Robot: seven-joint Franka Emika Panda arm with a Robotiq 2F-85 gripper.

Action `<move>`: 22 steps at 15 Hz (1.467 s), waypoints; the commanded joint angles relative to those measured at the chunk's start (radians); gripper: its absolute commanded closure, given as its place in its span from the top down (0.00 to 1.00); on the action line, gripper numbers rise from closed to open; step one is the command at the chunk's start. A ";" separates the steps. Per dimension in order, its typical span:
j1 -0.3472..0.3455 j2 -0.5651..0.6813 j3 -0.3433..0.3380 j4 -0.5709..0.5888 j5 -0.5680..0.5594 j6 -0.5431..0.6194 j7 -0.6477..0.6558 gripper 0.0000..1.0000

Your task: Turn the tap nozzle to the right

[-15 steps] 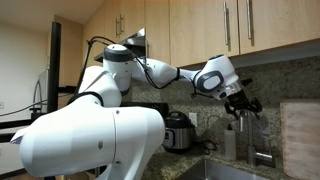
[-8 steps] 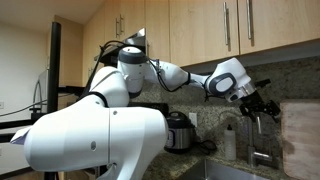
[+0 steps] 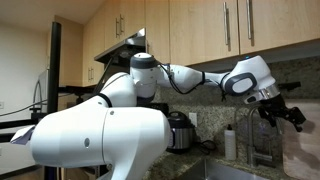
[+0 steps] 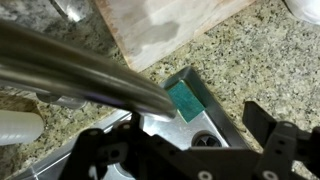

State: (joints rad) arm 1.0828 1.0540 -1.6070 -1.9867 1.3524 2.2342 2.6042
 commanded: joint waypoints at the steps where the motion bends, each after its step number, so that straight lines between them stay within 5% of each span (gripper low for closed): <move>1: -0.079 0.090 -0.017 0.033 0.111 -0.048 0.000 1.00; 6: -0.116 0.109 -0.012 0.024 0.213 -0.034 0.000 1.00; 7: -0.118 -0.014 0.054 0.028 0.127 0.071 0.000 1.00; 8: -0.126 0.103 -0.001 0.033 0.212 -0.017 0.000 1.00; 9: -0.133 -0.028 0.071 0.039 0.121 0.093 0.000 1.00; 10: -0.141 0.090 0.015 0.047 0.206 -0.004 0.000 1.00; 12: -0.163 -0.044 0.093 0.064 0.118 0.101 0.000 1.00; 13: -0.172 0.075 0.033 0.075 0.204 0.002 0.000 1.00; 14: -0.180 0.066 0.038 0.083 0.203 0.004 0.000 1.00; 15: -0.191 -0.064 0.109 0.086 0.108 0.103 0.000 1.00; 16: -0.190 0.059 0.037 0.091 0.199 0.000 0.000 1.00; 18: -0.186 0.043 0.034 0.089 0.204 -0.002 0.000 1.00; 19: -0.191 -0.087 0.107 0.087 0.107 0.107 0.000 1.00; 20: -0.182 0.038 0.030 0.087 0.198 0.005 0.000 1.00; 22: -0.162 0.023 0.025 0.078 0.195 0.009 0.000 1.00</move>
State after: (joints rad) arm 0.9347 1.0630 -1.5323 -1.8851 1.5325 2.2323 2.6043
